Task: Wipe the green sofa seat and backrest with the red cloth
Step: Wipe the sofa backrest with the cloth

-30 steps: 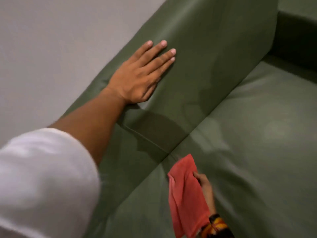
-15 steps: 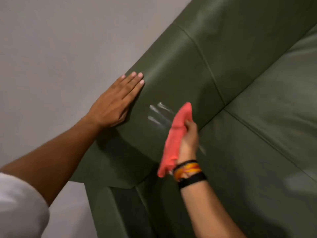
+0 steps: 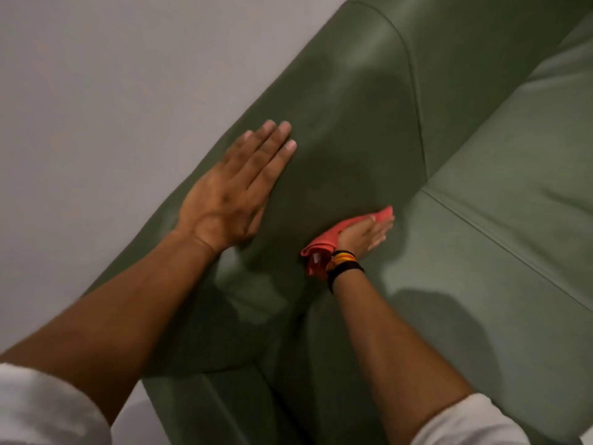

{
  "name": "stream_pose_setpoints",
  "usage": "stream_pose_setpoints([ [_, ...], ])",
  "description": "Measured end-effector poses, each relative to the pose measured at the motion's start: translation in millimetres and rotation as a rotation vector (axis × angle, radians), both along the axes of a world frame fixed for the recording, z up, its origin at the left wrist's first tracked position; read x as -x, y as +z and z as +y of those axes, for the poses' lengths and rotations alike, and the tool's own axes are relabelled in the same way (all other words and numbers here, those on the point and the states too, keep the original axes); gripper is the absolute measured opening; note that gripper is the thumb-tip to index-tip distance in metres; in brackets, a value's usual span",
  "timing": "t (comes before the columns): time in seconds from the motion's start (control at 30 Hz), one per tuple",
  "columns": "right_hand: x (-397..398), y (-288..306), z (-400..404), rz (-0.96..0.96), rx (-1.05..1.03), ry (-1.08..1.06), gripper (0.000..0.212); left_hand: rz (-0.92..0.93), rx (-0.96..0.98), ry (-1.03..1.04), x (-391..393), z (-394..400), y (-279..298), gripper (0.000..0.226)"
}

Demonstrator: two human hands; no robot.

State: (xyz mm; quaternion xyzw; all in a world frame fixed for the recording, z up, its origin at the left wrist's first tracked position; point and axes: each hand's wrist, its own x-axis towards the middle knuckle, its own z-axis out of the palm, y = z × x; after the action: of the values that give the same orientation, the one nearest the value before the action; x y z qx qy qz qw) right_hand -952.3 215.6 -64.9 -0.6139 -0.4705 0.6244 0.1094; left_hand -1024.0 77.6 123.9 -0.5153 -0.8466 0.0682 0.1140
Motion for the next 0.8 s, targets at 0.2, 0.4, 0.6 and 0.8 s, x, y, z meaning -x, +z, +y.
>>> stream_pose_setpoints([
  [0.2, 8, 100, -75, 0.06, 0.031, -0.003, 0.062, 0.041, -0.023, -0.019, 1, 0, -6, 0.056],
  [0.4, 29, 73, -18, 0.293, -0.468, 0.022, 0.057, 0.03, -0.043, -0.012, 1, -3, -9, 0.06],
  [0.6, 6, -14, 21, 0.084, -0.032, -0.078, 0.068, 0.039, -0.072, -0.027, 2, 0, -5, 0.062],
  [0.8, -57, -14, -77, 0.007, 0.324, -0.069, 0.055, 0.065, -0.059, -0.019, -1, -2, -6, 0.061],
])
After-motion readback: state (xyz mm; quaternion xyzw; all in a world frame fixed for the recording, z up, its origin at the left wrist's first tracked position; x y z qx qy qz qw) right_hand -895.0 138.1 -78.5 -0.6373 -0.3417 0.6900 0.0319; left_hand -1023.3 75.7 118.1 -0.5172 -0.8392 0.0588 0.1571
